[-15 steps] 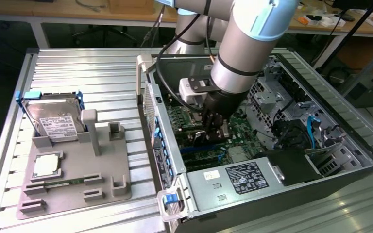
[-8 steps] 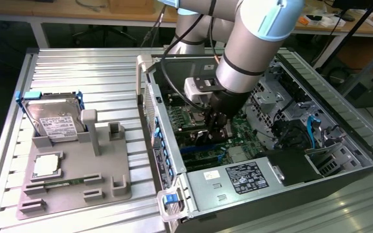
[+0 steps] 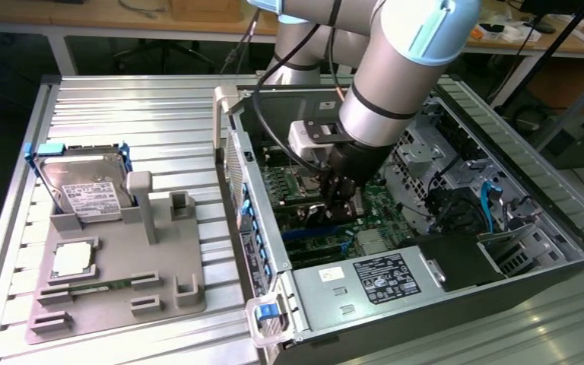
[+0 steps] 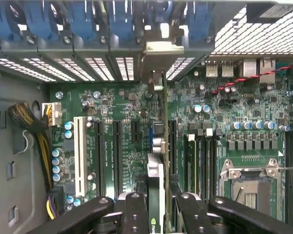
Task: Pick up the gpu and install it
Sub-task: 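Insert the gpu into the slot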
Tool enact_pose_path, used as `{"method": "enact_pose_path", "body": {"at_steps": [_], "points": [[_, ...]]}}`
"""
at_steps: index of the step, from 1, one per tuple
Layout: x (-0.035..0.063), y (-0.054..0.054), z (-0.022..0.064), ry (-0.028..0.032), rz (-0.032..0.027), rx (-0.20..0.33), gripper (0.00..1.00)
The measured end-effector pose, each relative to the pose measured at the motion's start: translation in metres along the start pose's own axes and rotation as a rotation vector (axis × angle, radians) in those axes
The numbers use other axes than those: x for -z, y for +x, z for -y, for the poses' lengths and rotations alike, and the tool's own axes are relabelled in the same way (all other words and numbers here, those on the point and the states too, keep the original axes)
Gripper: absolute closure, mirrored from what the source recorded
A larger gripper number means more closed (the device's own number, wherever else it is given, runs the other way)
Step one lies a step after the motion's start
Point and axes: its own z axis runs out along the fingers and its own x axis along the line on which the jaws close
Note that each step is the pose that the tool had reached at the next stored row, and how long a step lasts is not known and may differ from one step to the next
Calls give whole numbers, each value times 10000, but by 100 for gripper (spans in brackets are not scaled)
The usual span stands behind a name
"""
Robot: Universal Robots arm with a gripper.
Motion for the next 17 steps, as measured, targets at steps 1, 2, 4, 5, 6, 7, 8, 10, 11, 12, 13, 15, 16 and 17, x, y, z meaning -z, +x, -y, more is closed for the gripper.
{"method": "enact_pose_path", "body": {"at_steps": [1,2,4,5,6,7,8,10,11,12,13,15,16,17], "points": [[-1,1,2,-50,2,0,73],[0,2,4,-91,0,-2,73],[-1,2,13,-105,-9,-5,73],[1,2,27,-106,-16,-5,73],[2,3,38,-107,-17,-5,73],[3,3,54,-112,-17,-5,73],[3,2,72,-133,-29,-7,73],[4,3,78,-140,-40,-9,73],[5,3,78,-142,-41,-10,73],[5,3,78,-143,-41,-9,73],[5,3,79,-144,-35,-8,73],[7,3,79,-157,-29,-8,73],[10,4,79,-179,-30,-8,73],[13,10,78,-207,-41,-11,73]]}}
